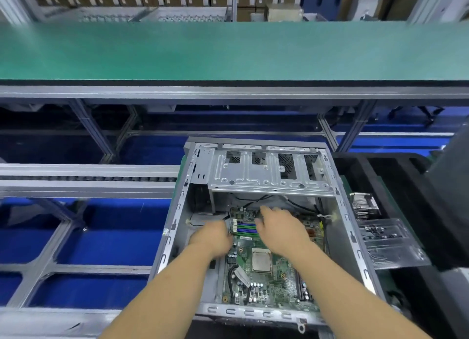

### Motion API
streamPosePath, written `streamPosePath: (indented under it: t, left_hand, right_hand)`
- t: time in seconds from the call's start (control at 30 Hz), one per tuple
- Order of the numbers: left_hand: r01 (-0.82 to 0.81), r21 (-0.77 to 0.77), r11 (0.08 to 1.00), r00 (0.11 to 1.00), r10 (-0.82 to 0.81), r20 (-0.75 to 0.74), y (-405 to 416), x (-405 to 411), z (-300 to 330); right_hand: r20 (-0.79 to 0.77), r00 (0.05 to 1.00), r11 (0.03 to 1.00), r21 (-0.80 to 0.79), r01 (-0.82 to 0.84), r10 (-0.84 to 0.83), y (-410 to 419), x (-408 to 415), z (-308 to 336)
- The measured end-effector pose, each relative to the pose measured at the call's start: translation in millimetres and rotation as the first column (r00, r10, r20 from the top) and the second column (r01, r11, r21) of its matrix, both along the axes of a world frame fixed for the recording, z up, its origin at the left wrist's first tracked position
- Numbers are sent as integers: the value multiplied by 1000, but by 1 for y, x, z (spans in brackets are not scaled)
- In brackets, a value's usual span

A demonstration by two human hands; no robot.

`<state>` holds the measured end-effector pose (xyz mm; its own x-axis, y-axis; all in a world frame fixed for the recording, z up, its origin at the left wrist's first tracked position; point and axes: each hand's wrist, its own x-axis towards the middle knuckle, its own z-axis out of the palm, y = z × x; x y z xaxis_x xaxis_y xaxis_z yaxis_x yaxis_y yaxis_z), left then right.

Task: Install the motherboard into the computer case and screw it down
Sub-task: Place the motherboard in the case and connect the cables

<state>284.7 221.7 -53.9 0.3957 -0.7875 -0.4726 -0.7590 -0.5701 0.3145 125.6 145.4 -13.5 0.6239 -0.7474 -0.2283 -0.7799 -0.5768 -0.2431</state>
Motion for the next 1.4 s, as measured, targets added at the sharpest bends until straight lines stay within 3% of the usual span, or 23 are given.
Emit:
streamPosePath:
  t: [0.17, 0.3, 0.47, 0.6, 0.73, 0.87, 0.93, 1.0, 1.07, 1.17, 1.23, 1.3, 1.4]
  left_hand:
    - [44, -2, 999, 999, -44, 9, 1, -2, -3]
    - [46, 13, 999, 998, -46, -38, 2, -5, -5]
    - [7, 8, 1000, 1000, -7, -28, -1, -7, -1]
    - [-12, -15, 1000, 998, 11, -54, -4, -8, 0]
    - [15, -13, 1000, 997, -16, -81, -3, -9, -1]
    - [-87, -21, 996, 991, 85, -99, -2, -6, -3]
    - [-159, -44, 986, 977, 151, -149, -3, -5, -4]
    - [-206, -51, 977, 964, 194, -179, -5, -5, -6]
    - [-234, -48, 971, 954, 220, -203, -5, -5, -7]
    - [-232, -38, 972, 952, 219, -213, -5, -5, -9]
    - [-231, -41, 972, 964, 223, -144, -5, -6, -7]
    - [-202, -146, 968, 979, 202, -13, -7, -6, -1]
    - [-58, -428, 902, 976, 141, 164, -14, -6, 7]
  right_hand:
    - [-137, 986, 969, 216, 123, -95, -43, 28, -26]
    - [-93, 981, 909, 370, 194, -171, -51, 46, -38]
    - [46, 874, 755, 527, 390, -484, -50, 59, -44]
    - [124, 801, 713, 550, 436, -586, -53, 56, -53]
    - [54, 879, 805, 432, 407, -473, -62, 69, -50]
    - [-15, 921, 868, 329, 373, -390, -69, 88, -52]
    - [-18, 931, 867, 358, 347, -365, -70, 98, -54]
    - [43, 922, 790, 532, 304, -384, -67, 107, -54]
    - [164, 842, 667, 694, 272, -514, -66, 116, -53]
    - [248, 699, 558, 790, 254, -670, -63, 124, -52]
    - [219, 688, 515, 817, 257, -691, -61, 122, -52]
    - [183, 694, 498, 819, 284, -696, -62, 112, -50]
    - [167, 623, 410, 872, 268, -764, -57, 86, -42]
